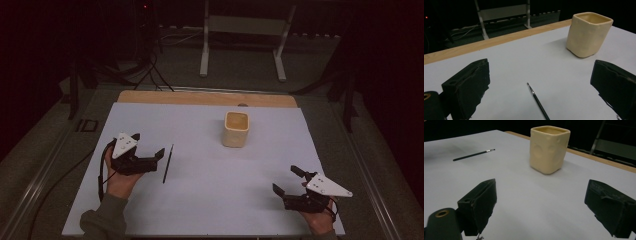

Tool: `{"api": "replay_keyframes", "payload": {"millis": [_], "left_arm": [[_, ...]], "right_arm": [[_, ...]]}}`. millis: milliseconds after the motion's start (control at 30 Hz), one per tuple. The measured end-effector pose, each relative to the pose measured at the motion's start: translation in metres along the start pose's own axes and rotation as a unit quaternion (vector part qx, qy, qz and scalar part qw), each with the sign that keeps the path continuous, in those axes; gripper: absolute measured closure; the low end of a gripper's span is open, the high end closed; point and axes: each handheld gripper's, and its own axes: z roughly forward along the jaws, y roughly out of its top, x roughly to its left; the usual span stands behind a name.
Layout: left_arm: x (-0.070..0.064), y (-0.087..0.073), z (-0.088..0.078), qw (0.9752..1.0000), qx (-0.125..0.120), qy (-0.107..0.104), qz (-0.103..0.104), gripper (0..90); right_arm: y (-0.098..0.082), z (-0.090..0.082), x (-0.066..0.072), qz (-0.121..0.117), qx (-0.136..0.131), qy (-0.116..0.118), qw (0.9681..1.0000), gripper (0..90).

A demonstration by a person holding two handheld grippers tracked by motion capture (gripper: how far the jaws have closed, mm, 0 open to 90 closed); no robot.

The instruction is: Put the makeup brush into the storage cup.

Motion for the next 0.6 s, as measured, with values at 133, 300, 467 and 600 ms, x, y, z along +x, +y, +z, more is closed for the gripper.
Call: {"api": "replay_keyframes", "payload": {"millis": [133,300,467,600], "left_arm": [[-0.001,0.0,0.009,1.0,0.006,-0.001,-0.002,3.5],[-0.003,0.003,0.019,0.9999,0.012,-0.005,-0.004,3.6],[-0.006,0.007,0.027,0.9998,0.02,-0.006,0.0,3.7],[-0.007,0.011,0.031,0.9997,0.024,-0.004,0.001,3.9]], "right_arm": [[0.0,0.0,0.0,0.0,0.0,0.0,1.0,10.4],[0.0,0.0,0.0,0.0,-0.001,0.0,1.0,10.4],[0.0,0.0,0.0,0.0,-0.001,0.0,1.0,10.4],[0.0,0.0,0.0,0.0,-0.001,0.0,1.0,10.4]]}}
